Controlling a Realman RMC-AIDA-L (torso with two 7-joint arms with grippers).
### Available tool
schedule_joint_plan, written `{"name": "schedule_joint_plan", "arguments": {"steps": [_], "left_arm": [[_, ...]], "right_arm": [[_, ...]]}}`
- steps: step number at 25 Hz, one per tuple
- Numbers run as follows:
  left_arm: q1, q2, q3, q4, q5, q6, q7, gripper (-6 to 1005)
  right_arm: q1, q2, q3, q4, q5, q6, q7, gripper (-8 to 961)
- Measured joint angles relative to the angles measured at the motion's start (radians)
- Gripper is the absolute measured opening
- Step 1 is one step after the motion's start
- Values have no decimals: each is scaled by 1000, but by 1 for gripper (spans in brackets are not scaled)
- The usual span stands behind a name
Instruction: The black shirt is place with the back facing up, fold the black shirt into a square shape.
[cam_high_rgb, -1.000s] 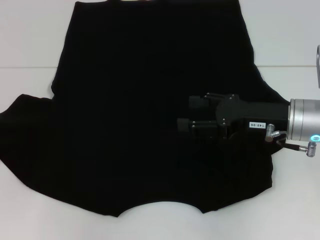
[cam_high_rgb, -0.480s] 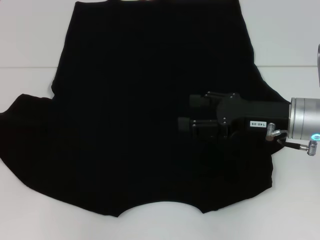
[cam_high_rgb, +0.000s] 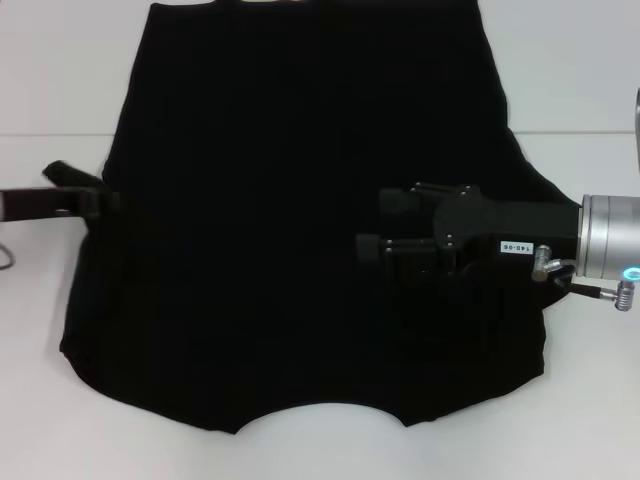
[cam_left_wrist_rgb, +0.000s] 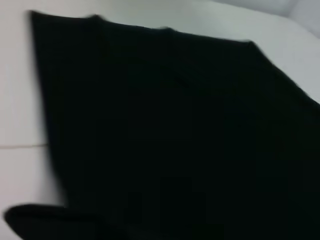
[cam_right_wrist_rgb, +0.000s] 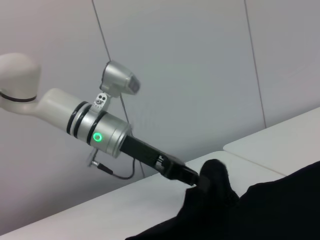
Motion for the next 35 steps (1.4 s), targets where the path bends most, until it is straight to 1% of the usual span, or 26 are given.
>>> {"name": "schedule_joint_plan", "arguments": {"steps": [3,5,10,13,17,20,24,26,28,29,30,31,32,33,34,35], "left_arm": [[-5,-24,59,24,-11,32,57,9],[-2,-36,73,34,-19,64,102,10],[13,-43,80,24,-40,138,208,11],[16,-48,82,22,-41,152,221,11],[16,-60,87,19,-48,181,231,12],[12,-75,88,14,-62,192,228,12],[8,-96,84,8,-104,170,219,13],[4,-99,80,10,-107,161,211,211],[7,-98,78,20,-115,160,205,276],[13,-93,74,26,-125,163,205,309],[28,-80,68,36,-161,186,212,341],[33,-76,67,37,-179,200,220,373],[44,-67,66,35,-216,232,244,406],[54,-58,66,30,-259,270,275,456],[69,-48,66,17,-322,331,338,505],[80,-43,65,0,-373,391,411,555]], "right_arm": [[-4,0,0,1,0,0,0,883],[-6,0,1,2,0,0,0,884],[-6,-1,2,4,1,0,0,885],[-5,-1,5,2,2,0,0,884],[-1,-1,5,0,3,0,0,884],[1,-1,8,-2,3,3,0,881],[1,-8,16,-2,5,6,4,874],[1,-13,17,-3,10,7,19,871],[0,-24,20,-4,12,7,55,867],[-1,-35,22,-5,12,8,87,866],[0,-48,23,-7,12,12,131,864],[0,-61,22,-7,10,19,183,862],[0,-76,19,-7,7,28,245,861],[0,-97,16,-7,-4,44,328,859],[1,-113,13,-7,-16,51,392,857],[0,-127,12,-7,-29,60,457,856]]}}
